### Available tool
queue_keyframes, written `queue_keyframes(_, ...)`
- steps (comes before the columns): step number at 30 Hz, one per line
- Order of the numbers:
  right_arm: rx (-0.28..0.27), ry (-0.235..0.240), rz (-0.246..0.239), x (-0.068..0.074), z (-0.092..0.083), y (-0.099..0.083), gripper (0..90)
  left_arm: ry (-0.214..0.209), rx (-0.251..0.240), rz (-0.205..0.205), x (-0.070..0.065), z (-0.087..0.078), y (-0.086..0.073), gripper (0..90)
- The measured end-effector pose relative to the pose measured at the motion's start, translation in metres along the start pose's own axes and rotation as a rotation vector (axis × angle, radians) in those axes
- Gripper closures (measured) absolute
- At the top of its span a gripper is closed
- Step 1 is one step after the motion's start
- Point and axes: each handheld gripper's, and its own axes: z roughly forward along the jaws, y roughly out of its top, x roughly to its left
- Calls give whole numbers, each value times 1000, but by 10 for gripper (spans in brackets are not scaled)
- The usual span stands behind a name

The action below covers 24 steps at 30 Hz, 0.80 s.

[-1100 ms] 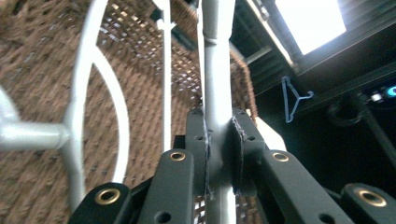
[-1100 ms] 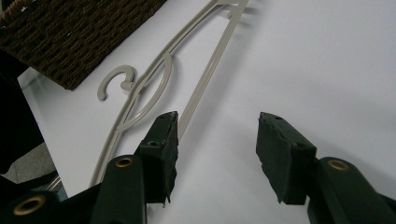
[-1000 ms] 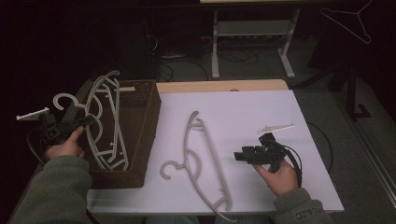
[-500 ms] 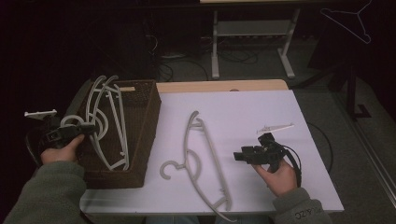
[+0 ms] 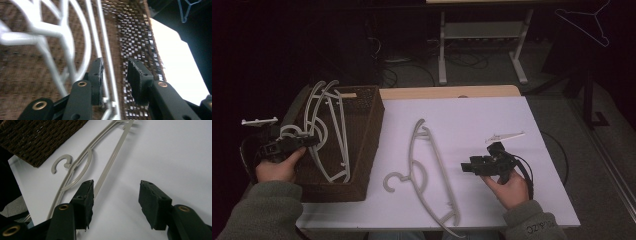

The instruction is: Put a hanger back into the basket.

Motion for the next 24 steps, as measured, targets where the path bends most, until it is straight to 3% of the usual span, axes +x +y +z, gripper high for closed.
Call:
queue_keyframes(4, 4, -4, -10, -1, 2, 1, 435, -21, -4, 46, -11, -3, -4, 629)
queue_keyframes(12, 18, -5, -6, 1, 5, 2, 429, -92, -15, 74, -34, -6, -21, 600)
queue_keyframes(24, 26, -1, -19, 3, 7, 2, 423, -125, 6, 161, -73, 2, -48, 532)
